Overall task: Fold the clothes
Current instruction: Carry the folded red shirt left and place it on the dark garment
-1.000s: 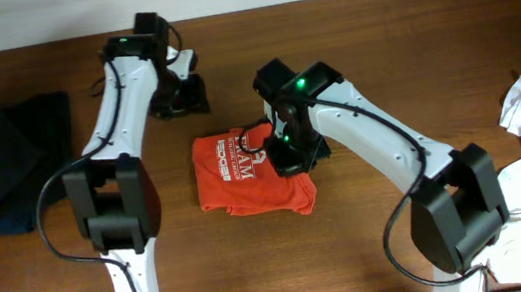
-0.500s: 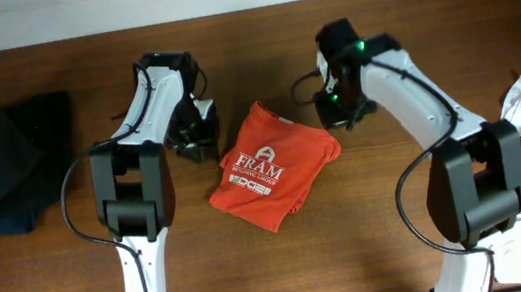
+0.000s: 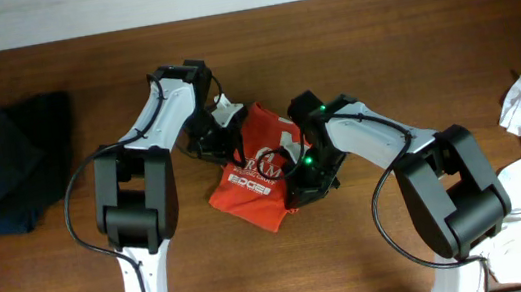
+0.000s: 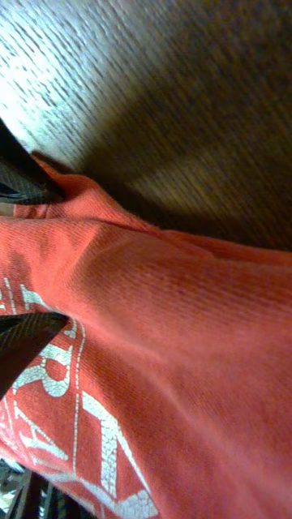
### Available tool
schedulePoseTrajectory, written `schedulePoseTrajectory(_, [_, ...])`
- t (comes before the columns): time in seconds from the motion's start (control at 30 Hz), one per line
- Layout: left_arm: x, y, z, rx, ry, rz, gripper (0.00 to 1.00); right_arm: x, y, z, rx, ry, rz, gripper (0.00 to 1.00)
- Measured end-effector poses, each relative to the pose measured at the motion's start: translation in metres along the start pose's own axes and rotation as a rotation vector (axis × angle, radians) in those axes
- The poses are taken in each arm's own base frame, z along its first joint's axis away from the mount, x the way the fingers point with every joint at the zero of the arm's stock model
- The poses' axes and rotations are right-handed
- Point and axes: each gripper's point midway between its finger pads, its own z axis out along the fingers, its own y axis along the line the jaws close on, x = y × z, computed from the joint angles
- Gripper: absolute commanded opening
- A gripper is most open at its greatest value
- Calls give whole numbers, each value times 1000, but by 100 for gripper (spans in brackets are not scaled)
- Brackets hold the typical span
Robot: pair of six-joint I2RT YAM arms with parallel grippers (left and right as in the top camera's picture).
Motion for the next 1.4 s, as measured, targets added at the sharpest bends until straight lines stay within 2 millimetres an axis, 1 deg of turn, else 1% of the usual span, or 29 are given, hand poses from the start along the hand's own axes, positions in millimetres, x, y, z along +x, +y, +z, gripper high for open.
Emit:
schedulePoseTrajectory(0.03, [0,2,3,-2,0,3,17,-3,1,0,-3,-12,6,4])
schedulePoseTrajectory(0.07, [0,2,4,-4,-2,3,0,-5,1,0,-3,-21,6,4])
schedulePoseTrajectory(0.1, [0,4,4,-12,-1,8,0,-5,0,0,-1,-21,8,4])
schedulePoseTrajectory(0.17, [5,13,4,-69,22,-25,0,9,-26,-2,144,19,125,4])
schedulePoseTrajectory(0.23, [12,15,5,-104,55,-83,0,8,-44,-5,258,-4,168,4])
schedulePoseTrajectory(0.27, [15,14,5,-105,66,-99,3,8,-50,-7,295,-13,175,4])
schedulePoseTrajectory(0.3, [18,13,5,-104,79,-123,10,6,-56,-9,334,-26,174,6])
schedulePoseTrajectory(0.33, [19,12,5,-105,82,-143,14,3,-59,-10,363,-40,169,13])
schedulePoseTrajectory(0.43, [21,23,2,-140,81,-176,18,10,-76,-17,466,-31,194,20])
schedulePoseTrajectory(0.5, [21,25,-9,-160,57,-175,18,18,-76,-26,498,6,207,25])
schedulePoseTrajectory(0.53, [18,18,-27,-176,11,-159,19,14,-70,-35,502,-2,190,28])
schedulePoseTrajectory(0.57, [15,9,-47,-187,-47,-137,48,5,-60,-50,508,-30,177,31])
schedulePoseTrajectory(0.6, [9,4,-61,-197,-103,-117,66,1,-52,-70,535,-52,165,38])
schedulePoseTrajectory(0.63, [0,4,-68,-207,-153,-100,70,-10,-43,-90,555,-112,150,43])
schedulePoseTrajectory(0.67, [-13,6,-71,-217,-207,-83,73,-16,-38,-107,579,-156,140,43])
schedulePoseTrajectory(0.73, [-29,3,-74,-196,-269,-35,73,-17,-42,-134,599,-200,171,43])
schedulePoseTrajectory(0.77, [-39,-3,-76,-163,-309,9,73,-18,-53,-146,602,-213,209,43])
schedulePoseTrajectory(0.83, [-42,-7,-71,-123,-309,36,74,-12,-75,-161,602,-209,288,43])
schedulePoseTrajectory(0.87, [-43,-8,-62,-93,-294,48,74,-10,-86,-168,601,-211,325,43])
schedulePoseTrajectory(0.93, [-44,-7,-28,5,-235,60,74,-5,-107,-181,592,-218,397,43])
schedulePoseTrajectory(0.97, [-44,-4,-14,31,-215,60,71,-2,-116,-187,587,-220,427,43])
schedulePoseTrajectory(1.0, [-47,-6,-9,65,-221,69,57,-1,-121,-190,583,-224,445,43])
schedulePoseTrajectory(1.03, [-51,-11,-7,102,-233,88,42,-1,-124,-192,580,-227,457,43])
schedulePoseTrajectory(1.07, [-51,-18,-2,140,-231,109,17,0,-128,-194,577,-231,470,43])
schedulePoseTrajectory(1.1, [-52,-25,6,165,-219,129,1,0,-130,-195,576,-231,475,42])
schedulePoseTrajectory(1.2, [-60,-40,16,175,-230,187,0,2,-135,-199,572,-234,487,42])
schedulePoseTrajectory(1.27, [-61,-30,12,97,-211,129,0,3,-143,-203,571,-239,500,42])
schedulePoseTrajectory(1.37, [-68,46,-39,-183,-273,-43,0,10,-165,-217,576,-251,538,42])
schedulePoseTrajectory(1.4, [-57,80,-76,-314,-311,-123,0,11,-174,-222,572,-262,555,42])
